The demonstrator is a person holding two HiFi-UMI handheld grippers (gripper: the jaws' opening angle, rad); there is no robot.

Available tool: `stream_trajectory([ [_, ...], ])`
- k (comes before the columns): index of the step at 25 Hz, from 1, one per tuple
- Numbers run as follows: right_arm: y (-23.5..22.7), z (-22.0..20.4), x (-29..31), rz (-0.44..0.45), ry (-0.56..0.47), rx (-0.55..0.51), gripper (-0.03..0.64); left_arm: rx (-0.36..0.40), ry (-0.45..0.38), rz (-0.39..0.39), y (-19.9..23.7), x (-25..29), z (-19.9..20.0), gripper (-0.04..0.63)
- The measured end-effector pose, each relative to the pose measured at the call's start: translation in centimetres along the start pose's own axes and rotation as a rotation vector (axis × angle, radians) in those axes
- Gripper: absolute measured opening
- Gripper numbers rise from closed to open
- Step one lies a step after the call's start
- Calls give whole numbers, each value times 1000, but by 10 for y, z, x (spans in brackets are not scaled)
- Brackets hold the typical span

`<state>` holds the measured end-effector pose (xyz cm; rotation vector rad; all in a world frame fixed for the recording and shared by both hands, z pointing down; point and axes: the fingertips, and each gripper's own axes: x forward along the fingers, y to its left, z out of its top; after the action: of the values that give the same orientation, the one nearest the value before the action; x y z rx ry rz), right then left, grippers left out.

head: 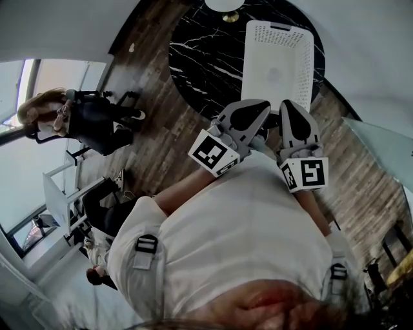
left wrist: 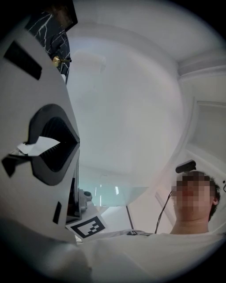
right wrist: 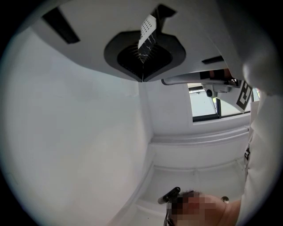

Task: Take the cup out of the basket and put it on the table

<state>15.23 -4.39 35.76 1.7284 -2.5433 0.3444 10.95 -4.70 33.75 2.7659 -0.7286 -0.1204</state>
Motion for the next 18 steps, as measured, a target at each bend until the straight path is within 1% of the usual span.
stream_trajectory([
  [5, -2, -8, 5, -10, 30, 11, 8, -6, 34, -1, 7, 1, -7, 6],
  [9, -7, -12, 12, -13, 42, 29, 8, -53, 49, -24, 16, 5, -19, 6],
  [14, -14, -18, 20, -23, 71, 34, 8, -45, 105, -22, 27, 10, -32, 6],
  [18, -21, -25, 27, -16, 91, 68, 9, -54, 155, -25, 37, 17, -47, 6],
])
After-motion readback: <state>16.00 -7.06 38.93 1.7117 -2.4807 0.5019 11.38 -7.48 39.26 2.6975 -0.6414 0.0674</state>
